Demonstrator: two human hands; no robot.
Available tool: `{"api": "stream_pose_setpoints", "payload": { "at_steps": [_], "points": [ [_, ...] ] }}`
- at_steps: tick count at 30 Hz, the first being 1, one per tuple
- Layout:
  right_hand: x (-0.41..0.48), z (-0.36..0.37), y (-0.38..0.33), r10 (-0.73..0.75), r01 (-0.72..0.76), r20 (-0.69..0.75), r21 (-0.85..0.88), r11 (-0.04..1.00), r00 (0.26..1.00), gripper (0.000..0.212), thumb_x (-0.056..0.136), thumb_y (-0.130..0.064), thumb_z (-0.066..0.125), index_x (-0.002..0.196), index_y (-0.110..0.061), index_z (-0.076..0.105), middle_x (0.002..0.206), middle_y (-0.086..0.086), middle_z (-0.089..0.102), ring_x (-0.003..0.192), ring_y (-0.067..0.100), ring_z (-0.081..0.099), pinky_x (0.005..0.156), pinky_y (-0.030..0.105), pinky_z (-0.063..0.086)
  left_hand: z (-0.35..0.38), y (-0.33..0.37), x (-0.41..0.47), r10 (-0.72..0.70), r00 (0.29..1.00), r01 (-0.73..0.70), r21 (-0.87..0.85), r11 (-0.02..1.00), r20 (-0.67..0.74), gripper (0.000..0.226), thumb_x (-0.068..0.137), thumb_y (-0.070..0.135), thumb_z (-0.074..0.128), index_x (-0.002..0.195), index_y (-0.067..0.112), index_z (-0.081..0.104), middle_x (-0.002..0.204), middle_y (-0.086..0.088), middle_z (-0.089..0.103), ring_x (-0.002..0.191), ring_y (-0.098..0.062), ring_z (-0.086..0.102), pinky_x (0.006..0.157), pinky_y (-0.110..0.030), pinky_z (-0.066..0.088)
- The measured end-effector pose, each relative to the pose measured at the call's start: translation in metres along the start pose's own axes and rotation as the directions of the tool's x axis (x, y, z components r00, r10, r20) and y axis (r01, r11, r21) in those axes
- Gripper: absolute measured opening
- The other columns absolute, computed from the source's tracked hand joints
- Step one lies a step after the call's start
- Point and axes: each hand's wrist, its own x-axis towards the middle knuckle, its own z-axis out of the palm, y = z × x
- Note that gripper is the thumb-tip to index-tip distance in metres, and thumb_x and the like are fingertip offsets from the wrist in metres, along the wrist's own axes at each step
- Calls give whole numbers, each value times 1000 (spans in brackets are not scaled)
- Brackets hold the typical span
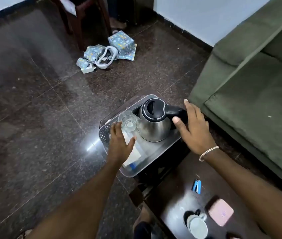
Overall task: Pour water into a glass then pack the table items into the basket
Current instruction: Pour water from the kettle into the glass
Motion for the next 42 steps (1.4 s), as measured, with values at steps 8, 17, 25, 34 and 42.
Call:
{"api": "stream_pose_setpoints", "payload": {
  "at_steps": [8,17,25,34,42],
  "points": [
    [57,17,24,62,-41,-74,258,965,995,73,98,-66,33,87,-3,68,84,10,69,82,24,62,82,39,47,30,-22,39,-33,996,25,-95,995,-82,39,83,35,84,112,16,65,133,-12,47,106,-25,59,85,-27,46],
    [90,39,42,271,-292,110,326,899,956,101,82,-89,26,66,2,67,61,15,68,56,20,67,67,29,52,41,-36,58,-28,985,-14,-236,972,-171,36,74,40,91,85,29,59,108,5,55,93,-1,58,78,-17,49],
    [86,51,40,273,-227,-59,401,888,960,99,89,-78,32,62,15,53,60,32,61,46,21,58,55,29,46,38,-40,60,35,981,-77,-220,972,-190,54,69,34,93,98,26,49,93,9,51,81,-12,53,67,-23,43],
    [81,38,43,239,-145,-112,532,834,964,102,86,-86,33,51,9,52,44,24,55,39,23,52,49,33,40,16,-33,48,-23,985,-34,-325,945,-168,96,65,30,96,144,25,43,134,2,63,115,-6,62,98,-21,49],
    [52,-80,52,259,-45,-249,634,772,933,104,85,-85,39,64,14,63,49,36,54,42,42,56,44,46,48,-14,34,30,176,975,-210,-299,931,-136,88,64,48,91,138,27,48,127,5,63,115,-14,64,96,-44,55]
  ]
}}
